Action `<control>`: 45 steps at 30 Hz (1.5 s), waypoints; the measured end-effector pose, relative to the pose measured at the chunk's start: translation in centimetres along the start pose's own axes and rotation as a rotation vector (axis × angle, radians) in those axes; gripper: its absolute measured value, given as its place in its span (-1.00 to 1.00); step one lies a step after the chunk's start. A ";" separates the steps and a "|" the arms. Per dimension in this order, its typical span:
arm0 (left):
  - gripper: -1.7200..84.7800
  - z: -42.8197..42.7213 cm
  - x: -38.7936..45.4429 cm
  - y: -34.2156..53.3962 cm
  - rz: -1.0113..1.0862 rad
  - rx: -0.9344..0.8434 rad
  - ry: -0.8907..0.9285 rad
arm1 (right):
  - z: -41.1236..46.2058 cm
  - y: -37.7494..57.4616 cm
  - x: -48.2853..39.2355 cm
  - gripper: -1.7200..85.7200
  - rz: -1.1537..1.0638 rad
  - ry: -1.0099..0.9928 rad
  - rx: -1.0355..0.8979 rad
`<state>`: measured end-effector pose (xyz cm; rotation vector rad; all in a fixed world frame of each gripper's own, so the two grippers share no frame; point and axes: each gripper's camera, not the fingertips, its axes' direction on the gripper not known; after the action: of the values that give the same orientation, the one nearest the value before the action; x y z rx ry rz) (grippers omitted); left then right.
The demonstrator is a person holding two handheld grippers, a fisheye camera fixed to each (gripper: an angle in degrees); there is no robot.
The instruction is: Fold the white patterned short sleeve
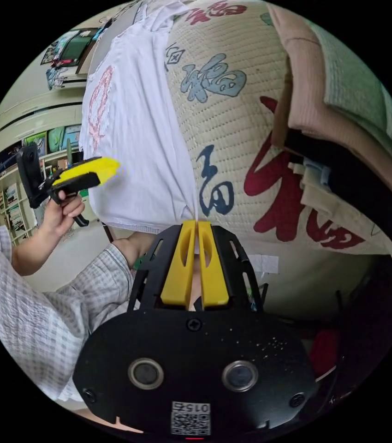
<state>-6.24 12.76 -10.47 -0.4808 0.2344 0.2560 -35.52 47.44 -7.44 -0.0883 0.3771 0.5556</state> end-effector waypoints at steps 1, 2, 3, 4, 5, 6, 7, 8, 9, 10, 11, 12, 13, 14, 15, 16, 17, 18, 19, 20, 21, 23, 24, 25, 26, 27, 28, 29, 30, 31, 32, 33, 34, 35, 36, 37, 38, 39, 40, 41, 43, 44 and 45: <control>-0.84 -1.0 -1.2 0.7 -0.033 0.016 -0.014 | -0.3 0.0 -0.2 -0.96 0.009 -0.009 0.001; -0.84 -1.5 -1.9 1.1 -0.049 0.024 -0.021 | -1.0 0.1 -0.5 -0.96 0.032 -0.019 0.004; -0.84 -2.5 -3.1 2.2 -0.084 0.039 -0.037 | -1.8 0.2 -0.8 -0.96 0.053 -0.013 0.009; -0.84 -3.5 -4.4 3.4 -0.126 0.051 -0.050 | -2.2 0.4 -0.9 -0.96 0.060 -0.009 0.009; -0.84 -4.0 -5.2 4.1 -0.150 0.058 -0.053 | -3.1 0.7 -1.4 -0.95 0.070 0.004 0.001; -0.84 -5.2 -6.6 5.8 -0.200 0.074 -0.058 | -4.1 1.1 -2.1 -0.95 0.076 0.032 -0.011; -0.84 -6.5 -8.2 7.7 -0.256 0.092 -0.067 | -4.6 1.3 -2.6 -0.95 0.078 0.051 -0.017; -0.84 -7.1 -9.0 8.7 -0.287 0.102 -0.072 | -5.7 1.8 -3.6 -0.95 0.081 0.084 -0.027; -0.84 -8.6 -10.7 11.0 -0.354 0.128 -0.075 | -6.8 2.1 -4.8 -0.95 0.080 0.105 -0.036; -0.84 -10.1 -12.6 13.5 -0.429 0.162 -0.075 | -7.3 2.2 -5.5 -0.95 0.078 0.114 -0.040; -0.84 -10.9 -13.5 14.8 -0.467 0.181 -0.075 | -8.5 2.3 -7.2 -0.95 0.071 0.131 -0.043; -0.84 -12.6 -15.4 17.6 -0.545 0.224 -0.081 | -9.5 2.1 -9.2 -0.95 0.056 0.149 -0.044; -0.84 -14.4 -17.2 20.5 -0.622 0.269 -0.095 | -10.0 1.9 -10.3 -0.95 0.046 0.158 -0.045; -0.84 -15.3 -18.2 22.1 -0.662 0.292 -0.103 | -10.8 1.2 -12.8 -0.95 0.023 0.176 -0.049; -0.84 -17.1 -20.0 25.1 -0.736 0.341 -0.121 | -11.4 0.3 -15.4 -0.96 -0.003 0.187 -0.051; -0.84 -18.8 -21.7 28.1 -0.802 0.395 -0.137 | -11.6 -0.2 -16.9 -0.96 -0.017 0.189 -0.050; -0.84 -19.7 -22.6 29.6 -0.834 0.424 -0.140 | -11.9 -1.5 -19.8 -0.96 -0.051 0.185 -0.049; -0.84 -21.4 -24.4 32.4 -0.888 0.485 -0.134 | -11.9 -3.1 -23.1 -0.95 -0.093 0.174 -0.054; -0.84 -23.1 -26.2 35.1 -0.930 0.551 -0.120 | -11.9 -3.9 -24.9 -0.95 -0.119 0.170 -0.058; -0.84 -23.9 -27.1 36.3 -0.952 0.583 -0.116 | -11.7 -5.7 -28.8 -0.95 -0.187 0.169 -0.068; -0.84 -25.5 -28.9 38.5 -0.985 0.653 -0.106 | -11.2 -7.5 -33.3 -0.95 -0.273 0.184 -0.079; -0.84 -27.7 -31.6 41.1 -0.999 0.742 -0.087 | -10.2 -10.2 -40.8 -0.94 -0.426 0.200 -0.102; -0.83 -29.0 -33.7 42.4 -0.999 0.788 -0.067 | -9.4 -11.9 -45.8 -0.93 -0.524 0.189 -0.111; -0.82 -30.1 -35.9 43.2 -0.988 0.823 -0.041 | -8.9 -12.7 -48.4 -0.93 -0.572 0.178 -0.116; -0.82 -30.6 -37.1 43.6 -0.985 0.834 -0.025 | -8.0 -14.2 -53.4 -0.91 -0.660 0.154 -0.115; -0.81 -31.4 -39.5 44.0 -0.984 0.847 0.017 | -7.1 -15.7 -58.2 -0.89 -0.729 0.137 -0.103; -0.80 -32.1 -41.9 44.2 -0.979 0.855 0.058 | -6.6 -16.3 -60.6 -0.88 -0.756 0.133 -0.094; -0.80 -32.3 -43.0 44.3 -0.979 0.858 0.078 | -5.7 -17.5 -65.0 -0.86 -0.796 0.136 -0.054; -0.80 -32.7 -45.2 44.3 -0.989 0.859 0.116 | -5.0 -18.5 -69.3 -0.84 -0.840 0.155 0.014; -0.79 -32.8 -47.3 44.4 -0.999 0.862 0.158 | -4.5 -18.9 -71.3 -0.83 -0.865 0.172 0.049; -0.79 -32.8 -48.3 44.5 -1.003 0.861 0.183 | -3.5 -19.8 -75.0 -0.81 -0.911 0.216 0.091; -0.79 -32.7 -50.3 44.5 -1.011 0.854 0.233 | -2.2 -21.0 -78.4 -0.77 -0.935 0.271 0.106; -0.78 -32.5 -52.0 44.6 -1.013 0.847 0.285 | -1.6 -21.7 -79.9 -0.75 -0.940 0.304 0.111; -0.78 -32.5 -52.7 44.6 -1.007 0.843 0.307 | -0.2 -22.9 -82.5 -0.73 -0.954 0.377 0.122; -0.78 -32.4 -54.0 44.5 -0.986 0.835 0.344 | 1.4 -24.1 -84.5 -0.71 -0.979 0.447 0.111; -0.77 -32.5 -55.0 44.5 -0.958 0.826 0.368 | 2.4 -24.8 -85.4 -0.71 -0.989 0.479 0.094; -0.77 -32.5 -55.4 44.5 -0.943 0.822 0.376 | 4.1 -26.2 -86.5 -0.71 -0.998 0.533 0.049; -0.77 -32.6 -56.2 44.6 -0.916 0.809 0.390 | 5.8 -27.5 -87.0 -0.72 -0.990 0.599 0.005; -0.77 -32.6 -56.8 45.0 -0.900 0.801 0.402 | 6.5 -28.1 -87.1 -0.73 -0.979 0.637 -0.019; -0.77 -32.7 -57.1 45.2 -0.892 0.802 0.409 | 7.3 -29.0 -87.1 -0.75 -0.952 0.702 -0.047; -0.77 -32.8 -58.1 46.4 -0.867 0.821 0.444 | 5.7 -29.2 -87.4 -0.84 -0.946 0.673 -0.011; -0.77 -32.9 -58.3 46.7 -0.864 0.824 0.449 | 3.8 -29.1 -87.2 -0.87 -0.912 0.623 0.012; -0.77 -33.0 -58.6 47.3 -0.859 0.825 0.457 | 1.6 -28.8 -86.7 -0.89 -0.872 0.579 0.042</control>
<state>-80.73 26.43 -42.49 0.2180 0.5206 -0.7849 -87.60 -19.80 25.82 -0.3562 0.8506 -0.3592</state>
